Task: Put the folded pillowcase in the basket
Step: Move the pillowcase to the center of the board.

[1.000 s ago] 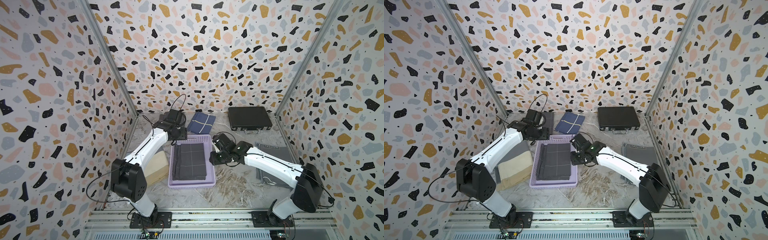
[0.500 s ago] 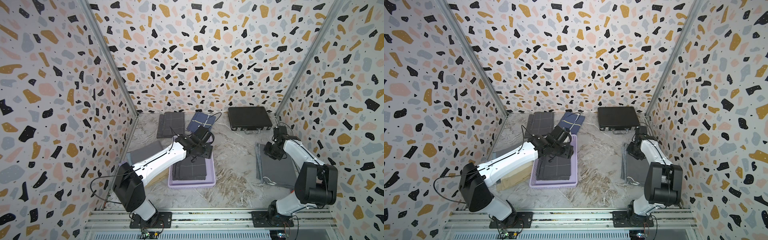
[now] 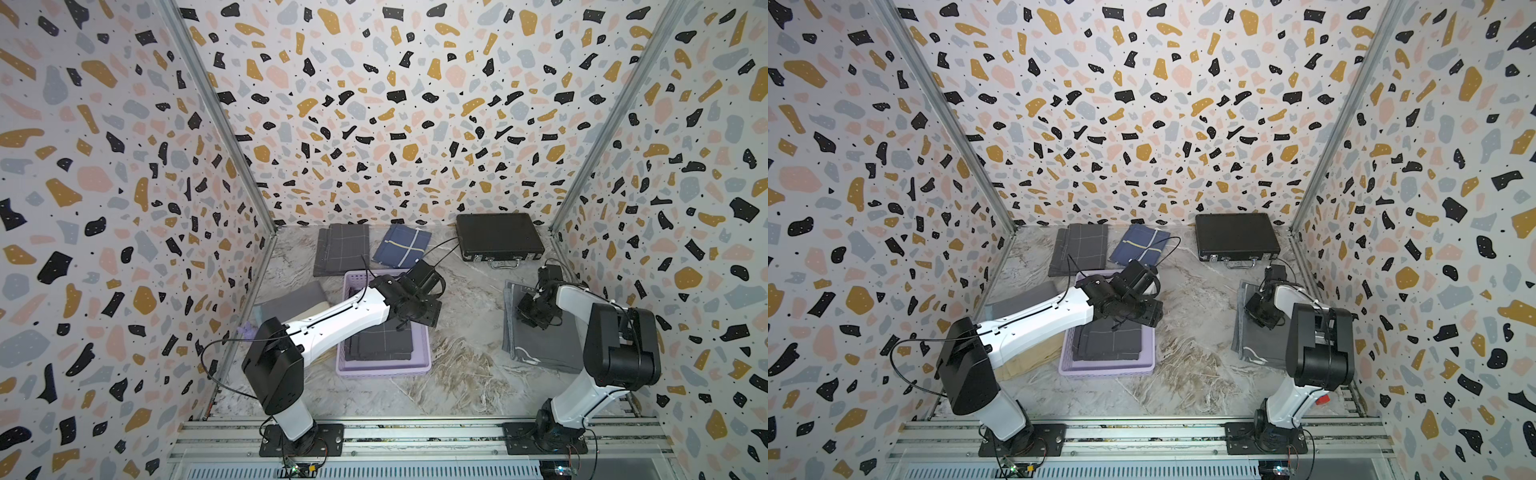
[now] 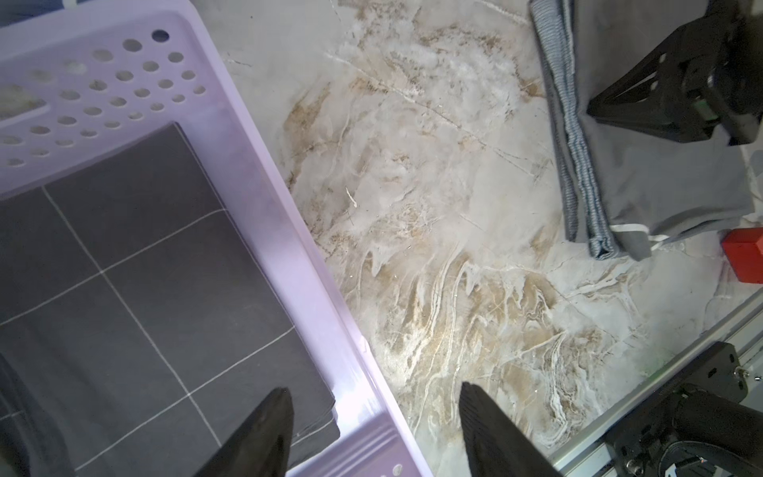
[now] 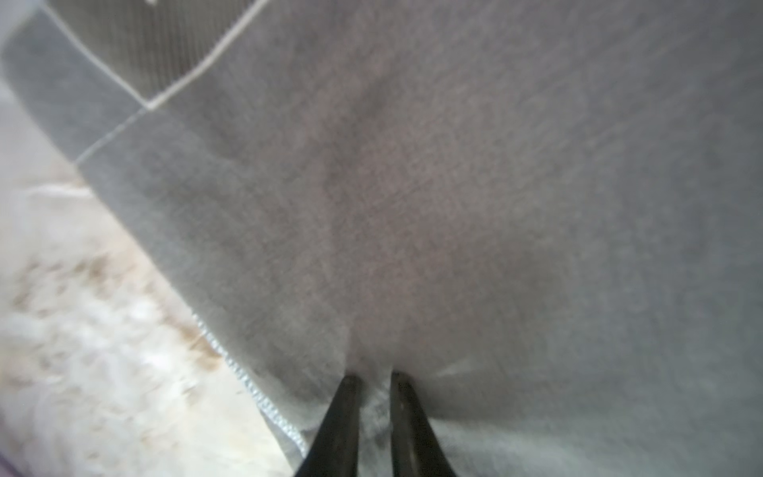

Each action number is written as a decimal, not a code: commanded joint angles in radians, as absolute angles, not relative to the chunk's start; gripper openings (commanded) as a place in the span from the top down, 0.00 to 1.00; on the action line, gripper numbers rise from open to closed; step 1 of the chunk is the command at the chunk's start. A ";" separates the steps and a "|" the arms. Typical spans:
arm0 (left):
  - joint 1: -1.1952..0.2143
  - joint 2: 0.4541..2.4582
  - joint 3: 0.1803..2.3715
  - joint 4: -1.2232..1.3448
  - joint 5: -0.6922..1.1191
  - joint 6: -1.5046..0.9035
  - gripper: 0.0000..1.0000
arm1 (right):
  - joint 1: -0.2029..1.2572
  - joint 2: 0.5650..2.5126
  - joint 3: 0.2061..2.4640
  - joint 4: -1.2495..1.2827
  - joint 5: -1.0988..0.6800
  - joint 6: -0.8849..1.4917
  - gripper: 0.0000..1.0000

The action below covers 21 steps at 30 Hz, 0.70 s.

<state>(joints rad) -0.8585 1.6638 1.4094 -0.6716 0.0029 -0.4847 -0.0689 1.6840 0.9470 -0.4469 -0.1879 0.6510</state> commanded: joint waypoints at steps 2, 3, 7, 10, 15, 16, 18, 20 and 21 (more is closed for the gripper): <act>-0.859 1.651 1.464 -0.653 0.006 -0.485 0.32 | 0.085 1.691 0.854 -0.430 -0.337 0.753 0.80; -0.860 1.658 1.469 -0.653 0.011 -0.485 0.32 | 0.114 1.683 0.853 -0.424 -0.346 0.772 0.79; -0.859 1.683 1.491 -0.653 0.007 -0.485 0.32 | 0.176 1.648 0.860 -0.406 -0.359 0.859 0.79; -0.859 1.710 1.513 -0.655 0.013 -0.482 0.32 | 0.204 1.621 0.877 -0.396 -0.358 0.908 0.75; -0.865 1.747 1.559 -0.653 0.043 -0.487 0.31 | 0.207 1.553 0.973 -0.549 -0.269 0.818 0.72; -0.870 1.758 1.573 -0.653 0.047 -0.488 0.31 | 0.205 1.532 0.994 -0.599 -0.223 0.781 0.71; -0.878 1.779 1.602 -0.656 0.059 -0.485 0.31 | 0.184 1.497 1.013 -0.668 -0.139 0.728 0.69; -0.889 1.801 1.631 -0.657 0.072 -0.482 0.31 | 0.125 1.479 1.003 -0.710 -0.093 0.684 0.69; -0.895 1.813 1.645 -0.658 0.077 -0.481 0.31 | 0.082 1.479 0.992 -0.729 -0.073 0.664 0.69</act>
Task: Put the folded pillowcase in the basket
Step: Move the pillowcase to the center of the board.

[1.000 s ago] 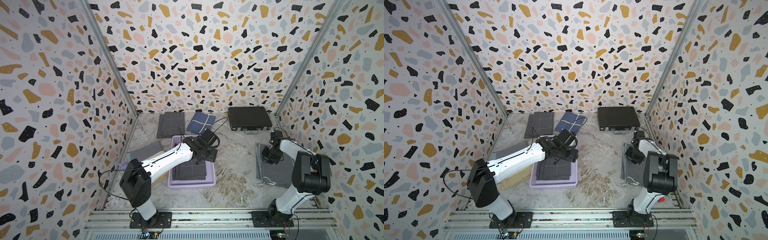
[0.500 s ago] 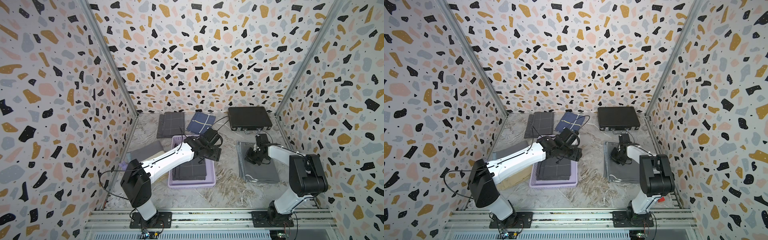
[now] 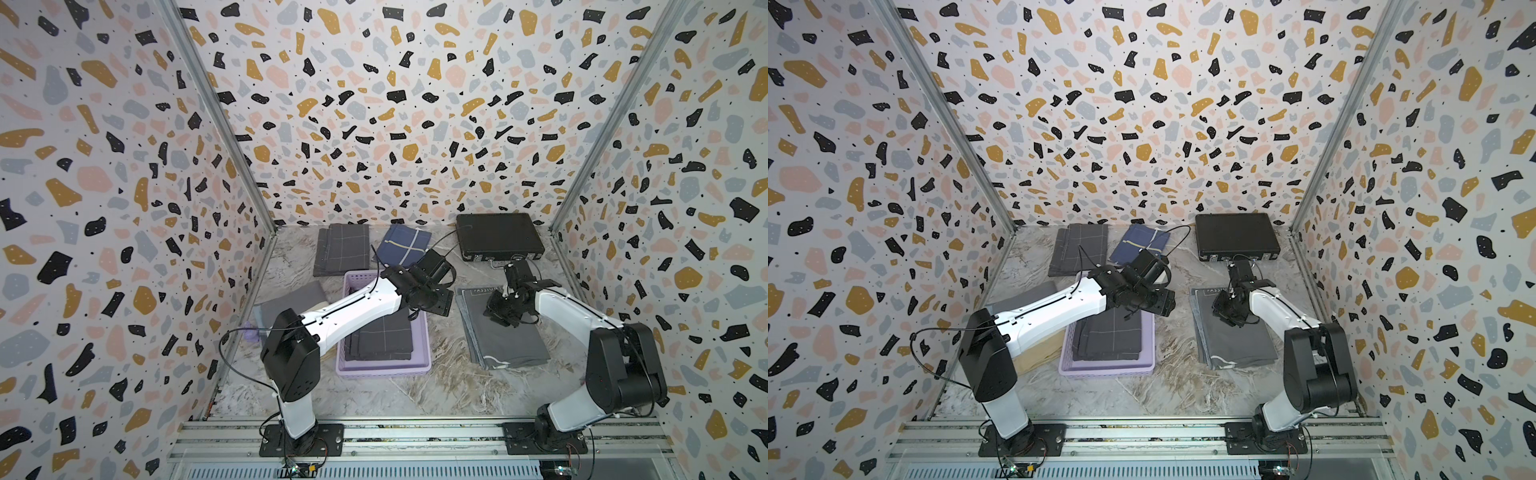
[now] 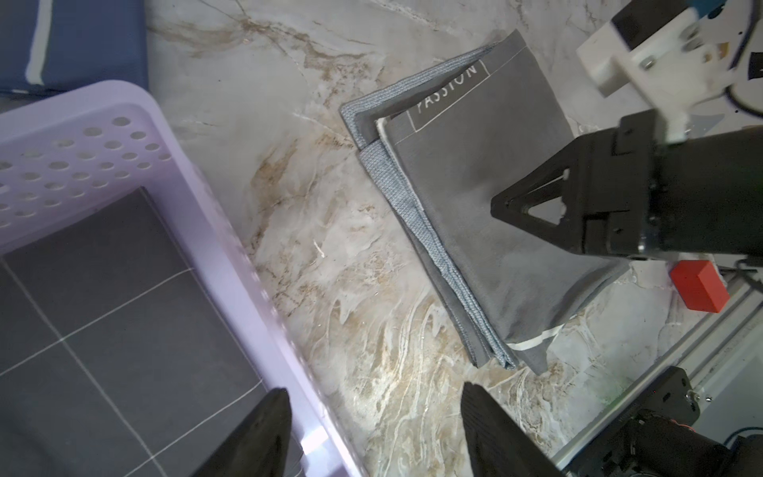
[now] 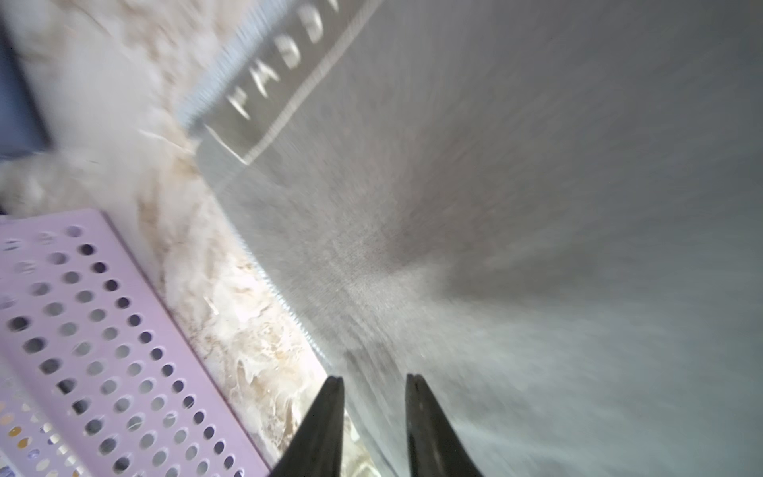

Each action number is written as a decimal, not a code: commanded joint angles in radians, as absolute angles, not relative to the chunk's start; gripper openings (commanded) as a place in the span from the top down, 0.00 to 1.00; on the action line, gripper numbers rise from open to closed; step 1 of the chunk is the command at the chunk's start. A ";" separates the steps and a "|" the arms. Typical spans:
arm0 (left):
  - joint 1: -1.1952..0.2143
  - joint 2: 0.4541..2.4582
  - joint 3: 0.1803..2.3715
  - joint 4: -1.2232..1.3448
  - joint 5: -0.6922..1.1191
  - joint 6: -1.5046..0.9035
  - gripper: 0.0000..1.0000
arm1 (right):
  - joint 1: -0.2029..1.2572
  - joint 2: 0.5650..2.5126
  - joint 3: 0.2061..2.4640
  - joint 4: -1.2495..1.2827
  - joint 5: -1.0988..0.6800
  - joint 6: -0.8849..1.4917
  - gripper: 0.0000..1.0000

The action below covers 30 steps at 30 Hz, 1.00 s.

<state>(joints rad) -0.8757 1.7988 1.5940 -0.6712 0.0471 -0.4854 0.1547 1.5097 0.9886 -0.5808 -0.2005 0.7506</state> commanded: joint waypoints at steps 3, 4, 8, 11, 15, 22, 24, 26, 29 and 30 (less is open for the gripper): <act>-0.913 1.863 1.688 -0.658 0.095 -0.485 0.31 | -0.055 1.467 0.938 -0.757 -0.052 0.640 0.73; -0.918 1.886 1.708 -0.661 0.106 -0.486 0.31 | -0.097 1.453 0.909 -0.750 -0.051 0.640 0.74; -0.929 1.989 1.793 -0.678 0.139 -0.499 0.30 | -0.140 1.426 0.833 -0.719 -0.045 0.631 0.73; -0.929 2.069 1.850 -0.691 0.143 -0.513 0.30 | -0.137 1.445 0.774 -0.691 -0.117 0.631 0.73; -0.929 2.176 1.946 -0.738 0.112 -0.524 0.30 | -0.092 1.438 0.702 -0.669 -0.162 0.620 0.74; -0.916 2.295 2.114 -0.808 -0.024 -0.523 0.26 | -0.070 1.311 0.665 -0.754 -0.232 0.610 0.73; -0.902 2.323 2.145 -0.808 -0.049 -0.528 0.26 | -0.069 1.260 0.685 -0.800 -0.243 0.611 0.73; -0.886 2.353 2.178 -0.805 -0.052 -0.524 0.25 | -0.069 1.213 0.711 -0.835 -0.251 0.597 0.72; -0.863 2.417 2.253 -0.798 -0.014 -0.494 0.24 | -0.069 1.159 0.751 -0.877 -0.222 0.565 0.65; -0.854 2.445 2.284 -0.795 0.019 -0.484 0.23 | -0.069 1.154 0.763 -0.884 -0.208 0.551 0.60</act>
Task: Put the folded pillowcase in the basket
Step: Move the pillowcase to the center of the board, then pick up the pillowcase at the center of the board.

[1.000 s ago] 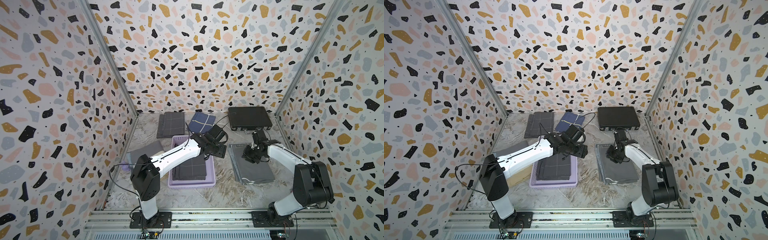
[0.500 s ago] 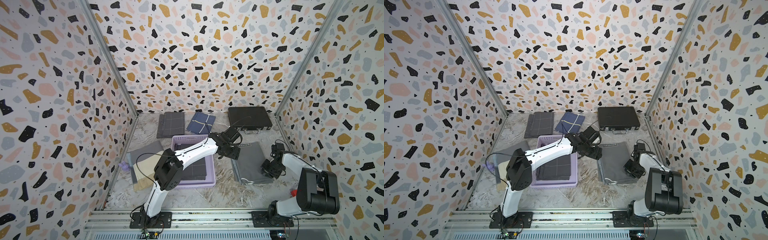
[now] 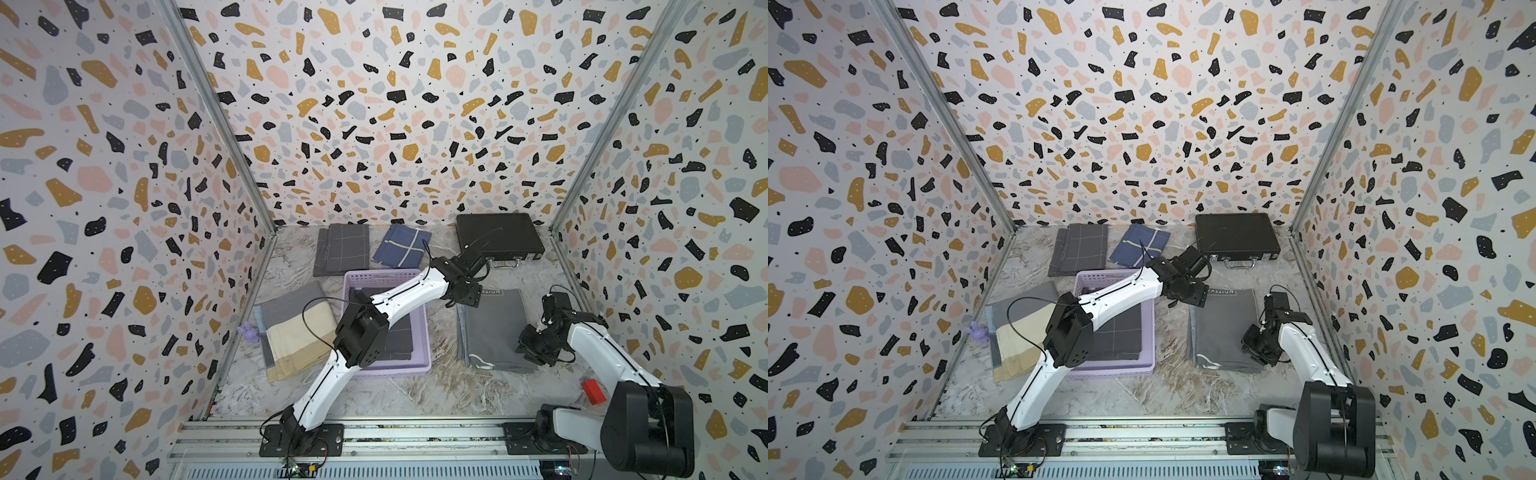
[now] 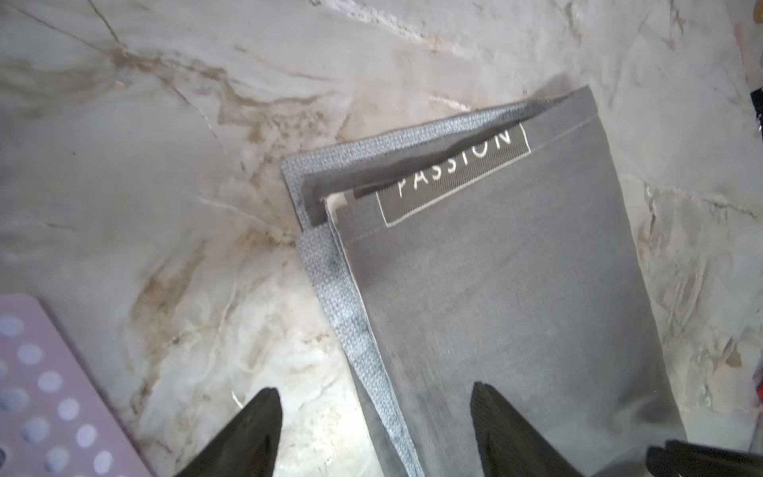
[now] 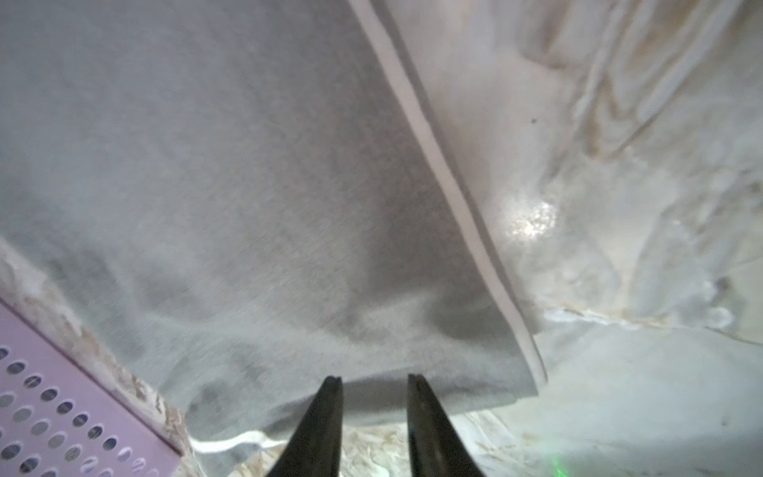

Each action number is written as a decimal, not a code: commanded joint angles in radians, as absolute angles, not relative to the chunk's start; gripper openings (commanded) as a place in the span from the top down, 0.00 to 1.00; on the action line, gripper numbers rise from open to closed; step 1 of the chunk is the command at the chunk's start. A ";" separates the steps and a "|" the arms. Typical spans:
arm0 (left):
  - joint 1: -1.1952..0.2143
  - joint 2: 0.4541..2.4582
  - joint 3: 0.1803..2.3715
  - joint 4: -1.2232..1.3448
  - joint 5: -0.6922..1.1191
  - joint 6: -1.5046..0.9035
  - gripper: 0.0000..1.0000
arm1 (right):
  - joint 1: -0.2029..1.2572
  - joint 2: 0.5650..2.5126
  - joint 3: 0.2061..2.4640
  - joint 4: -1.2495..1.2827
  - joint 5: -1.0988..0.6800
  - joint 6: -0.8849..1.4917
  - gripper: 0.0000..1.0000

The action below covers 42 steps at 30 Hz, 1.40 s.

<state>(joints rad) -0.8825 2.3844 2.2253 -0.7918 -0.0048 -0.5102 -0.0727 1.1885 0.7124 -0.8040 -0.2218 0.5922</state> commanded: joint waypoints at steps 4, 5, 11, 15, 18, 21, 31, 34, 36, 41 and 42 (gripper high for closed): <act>-0.823 2.543 2.379 -0.785 0.115 -0.478 0.22 | -0.071 1.176 0.811 -0.903 -0.162 0.527 0.47; -0.816 2.569 2.401 -0.786 0.127 -0.484 0.22 | -0.071 1.177 0.818 -0.899 -0.160 0.532 0.43; -0.799 2.665 2.484 -0.786 0.212 -0.503 0.20 | -0.071 1.151 0.784 -0.825 -0.144 0.546 0.26; -0.799 2.698 2.488 -0.756 0.298 -0.532 0.21 | -0.071 1.134 0.771 -0.823 -0.124 0.543 0.26; -0.801 2.710 2.478 -0.714 0.329 -0.565 0.25 | -0.071 1.134 0.758 -0.822 -0.112 0.542 0.27; -0.806 2.723 2.471 -0.710 0.336 -0.575 0.35 | -0.072 1.134 0.749 -0.822 -0.115 0.542 0.27; -0.800 2.675 2.407 -0.692 0.232 -0.563 0.86 | -0.104 1.282 0.745 -0.796 -0.050 0.537 0.26; -0.790 2.662 2.408 -0.692 0.242 -0.544 0.86 | -0.115 1.321 0.731 -0.754 -0.102 0.538 0.26; -0.787 2.663 2.411 -0.693 0.261 -0.534 0.86 | -0.114 1.348 0.723 -0.732 -0.137 0.531 0.27; -0.787 2.661 2.386 -0.693 0.268 -0.523 0.88 | -0.116 1.379 0.673 -0.687 -0.231 0.527 0.49; -0.787 2.662 2.384 -0.693 0.267 -0.525 0.90 | -0.115 1.360 0.654 -0.676 -0.262 0.542 0.62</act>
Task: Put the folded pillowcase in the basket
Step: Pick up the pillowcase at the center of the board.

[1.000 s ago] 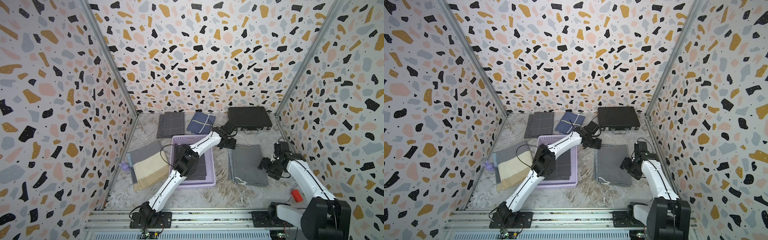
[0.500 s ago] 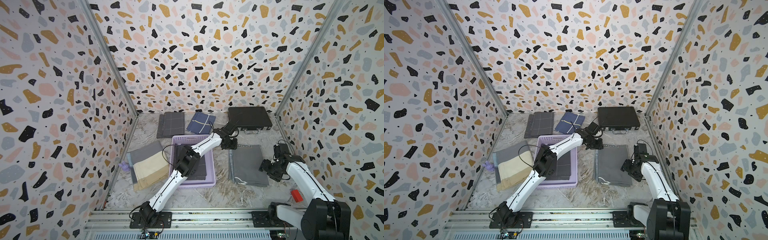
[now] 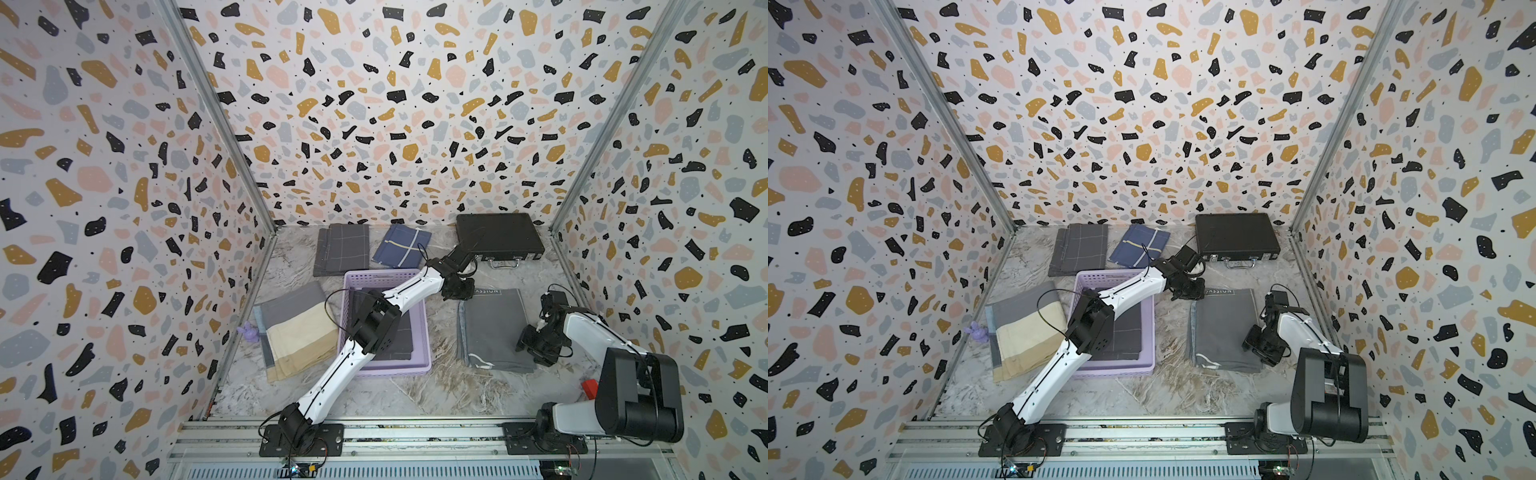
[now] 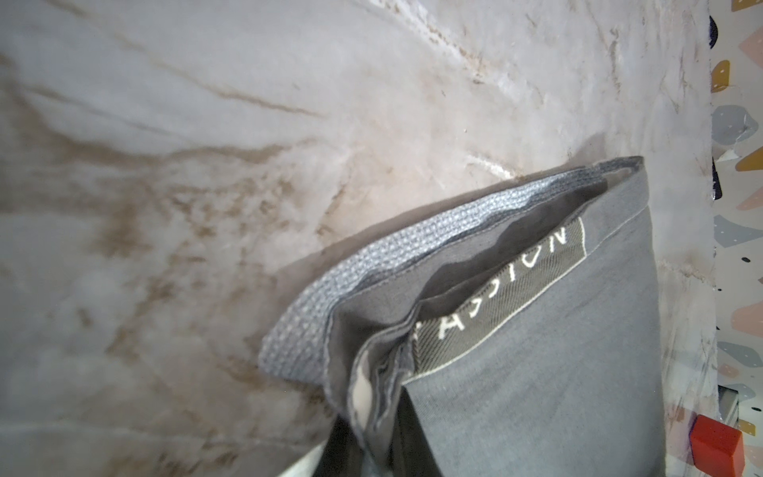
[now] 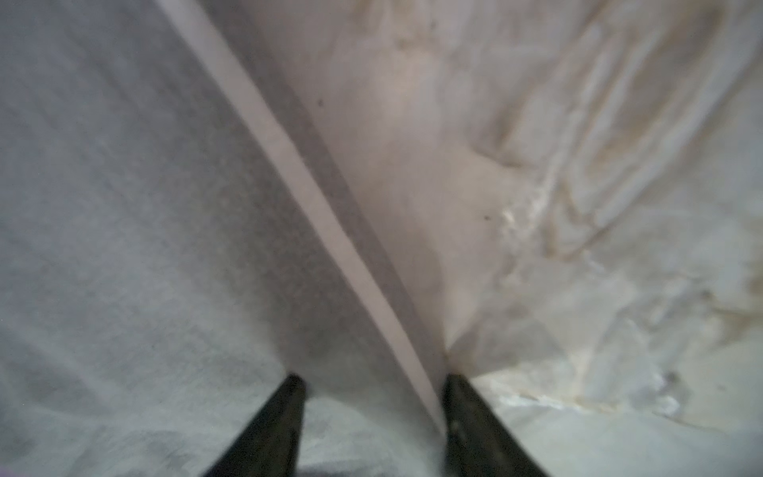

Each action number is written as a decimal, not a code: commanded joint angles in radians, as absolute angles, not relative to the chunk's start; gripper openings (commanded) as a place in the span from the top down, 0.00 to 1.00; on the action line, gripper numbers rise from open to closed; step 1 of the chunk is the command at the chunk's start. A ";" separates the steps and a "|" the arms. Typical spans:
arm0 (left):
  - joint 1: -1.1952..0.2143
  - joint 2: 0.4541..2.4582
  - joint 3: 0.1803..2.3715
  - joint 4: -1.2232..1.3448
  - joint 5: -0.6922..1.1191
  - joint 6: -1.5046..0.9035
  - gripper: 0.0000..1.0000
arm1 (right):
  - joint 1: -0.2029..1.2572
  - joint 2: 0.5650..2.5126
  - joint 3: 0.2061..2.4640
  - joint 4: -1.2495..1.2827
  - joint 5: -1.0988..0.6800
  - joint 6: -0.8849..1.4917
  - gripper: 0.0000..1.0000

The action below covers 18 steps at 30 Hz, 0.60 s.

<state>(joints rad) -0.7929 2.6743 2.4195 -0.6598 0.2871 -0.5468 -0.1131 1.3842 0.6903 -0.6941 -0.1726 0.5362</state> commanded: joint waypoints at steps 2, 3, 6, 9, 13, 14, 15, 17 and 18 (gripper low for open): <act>-0.787 2.659 2.380 -0.692 0.280 -0.528 1.00 | -0.114 1.307 0.636 -0.672 -0.295 0.564 0.84; -0.787 2.657 2.383 -0.692 0.293 -0.531 1.00 | -0.112 1.280 0.638 -0.686 -0.283 0.572 0.94; -0.797 2.643 2.396 -0.695 0.304 -0.519 1.00 | -0.107 1.222 0.673 -0.718 -0.247 0.588 1.00; -0.805 2.569 2.352 -0.696 0.299 -0.512 1.00 | -0.077 1.182 0.724 -0.732 -0.282 0.627 1.00; -0.810 2.400 2.222 -0.693 0.267 -0.486 1.00 | 0.017 1.105 0.828 -0.789 -0.289 0.669 1.00; -0.813 2.351 2.188 -0.692 0.256 -0.477 1.00 | 0.043 1.080 0.855 -0.802 -0.287 0.686 1.00; -0.815 2.309 2.162 -0.692 0.249 -0.469 1.00 | 0.070 1.060 0.880 -0.815 -0.278 0.700 1.00; -0.818 2.221 2.109 -0.690 0.231 -0.455 1.00 | 0.136 1.029 0.941 -0.846 -0.246 0.722 1.00; -0.818 2.179 2.087 -0.689 0.225 -0.448 1.00 | 0.172 1.020 0.977 -0.862 -0.228 0.733 1.00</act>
<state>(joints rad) -0.8093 2.3180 2.1113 -0.6994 0.2516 -0.4953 0.1116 1.0676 0.8883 -0.7948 -0.2607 0.6777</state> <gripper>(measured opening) 0.080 0.053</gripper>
